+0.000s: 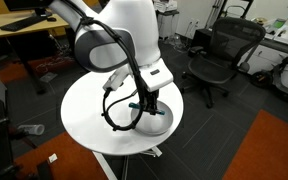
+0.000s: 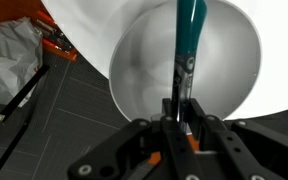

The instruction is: Put the green marker inside the grey bowl

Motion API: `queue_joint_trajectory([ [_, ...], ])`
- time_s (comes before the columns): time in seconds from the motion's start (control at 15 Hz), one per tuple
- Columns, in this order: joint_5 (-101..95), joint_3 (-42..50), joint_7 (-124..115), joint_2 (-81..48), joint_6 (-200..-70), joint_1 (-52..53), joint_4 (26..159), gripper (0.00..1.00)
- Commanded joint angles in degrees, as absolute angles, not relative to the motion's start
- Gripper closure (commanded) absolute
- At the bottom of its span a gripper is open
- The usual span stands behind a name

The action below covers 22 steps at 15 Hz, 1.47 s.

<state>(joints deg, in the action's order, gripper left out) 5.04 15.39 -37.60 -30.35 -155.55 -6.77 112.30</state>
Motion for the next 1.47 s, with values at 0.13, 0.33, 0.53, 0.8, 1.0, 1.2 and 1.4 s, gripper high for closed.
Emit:
queue_joint_trajectory([
  [0.13,7.72,13.82,-34.27,-32.39,-152.34,-7.89,107.40,0.42],
  [0.33,7.54,13.57,-33.12,-31.60,-152.31,-7.79,107.83,0.20],
  [0.53,6.52,14.58,-32.57,-29.53,-150.69,-7.06,109.33,0.00],
  [0.8,5.60,15.46,-30.31,-24.64,-149.54,-6.93,112.05,0.00],
  [1.0,5.32,15.94,-27.66,-19.68,-147.57,-7.36,113.73,0.00],
  [1.2,5.01,15.96,-24.85,-14.98,-144.23,-7.94,115.09,0.00],
  [1.4,5.32,15.63,-25.18,-16.72,-143.83,-8.44,112.76,0.00],
])
